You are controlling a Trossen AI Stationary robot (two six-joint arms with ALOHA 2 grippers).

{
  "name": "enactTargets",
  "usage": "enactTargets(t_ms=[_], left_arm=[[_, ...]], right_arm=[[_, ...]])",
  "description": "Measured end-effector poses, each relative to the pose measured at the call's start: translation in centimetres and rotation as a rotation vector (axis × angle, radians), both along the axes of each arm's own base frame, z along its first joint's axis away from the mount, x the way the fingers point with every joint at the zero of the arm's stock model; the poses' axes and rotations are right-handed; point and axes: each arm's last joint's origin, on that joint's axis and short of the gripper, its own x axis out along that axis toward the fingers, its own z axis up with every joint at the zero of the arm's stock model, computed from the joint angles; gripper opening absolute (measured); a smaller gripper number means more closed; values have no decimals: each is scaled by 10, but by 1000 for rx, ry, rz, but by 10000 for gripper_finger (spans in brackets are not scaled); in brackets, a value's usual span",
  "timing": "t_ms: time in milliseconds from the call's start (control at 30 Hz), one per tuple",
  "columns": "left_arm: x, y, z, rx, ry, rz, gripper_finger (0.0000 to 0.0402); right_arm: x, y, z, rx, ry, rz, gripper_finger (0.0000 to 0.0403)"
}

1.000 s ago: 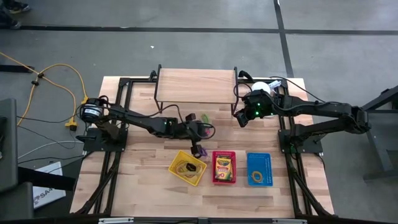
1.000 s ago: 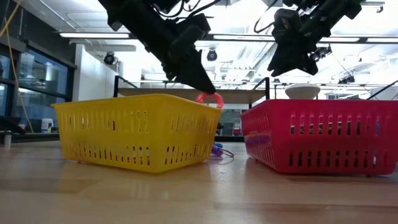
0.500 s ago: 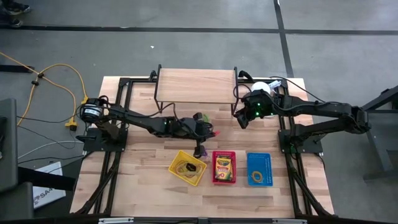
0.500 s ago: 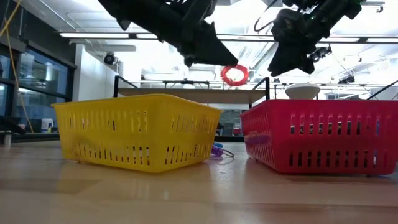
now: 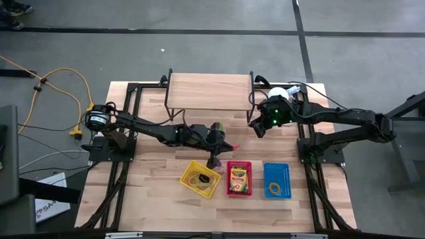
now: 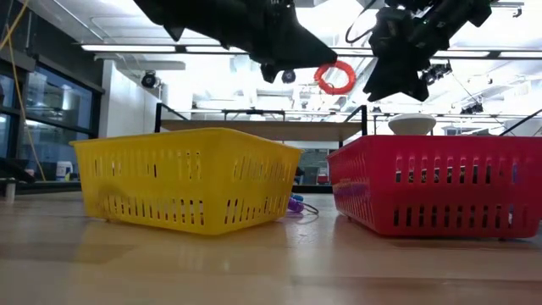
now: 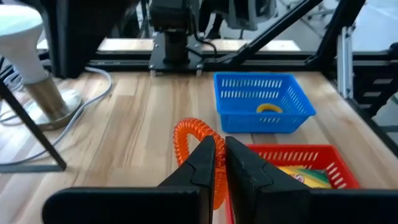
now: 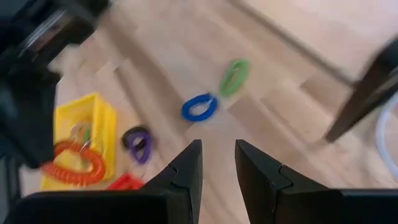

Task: Pick & Place Office Desk Supplies
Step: Put the orange spring keychain into the blue bin

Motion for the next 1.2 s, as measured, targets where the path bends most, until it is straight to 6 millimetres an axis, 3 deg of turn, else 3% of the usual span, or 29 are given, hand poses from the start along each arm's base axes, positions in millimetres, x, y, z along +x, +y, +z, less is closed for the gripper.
enactTargets(t_ms=[133, 467, 833, 1200], left_arm=[[1, 0, 3, -2, -29, 0, 20], [1, -1, 5, -19, -50, -16, 20], [2, -2, 8, -42, -80, -17, 20], [2, -3, 12, -45, -127, -20, 20]], right_arm=[[1, 7, 0, 4, -12, 143, 83], [8, 41, 1, -268, 9, 392, 104], [13, 70, 8, -442, -63, 486, 196], [32, 84, -3, -450, -86, 530, 200]])
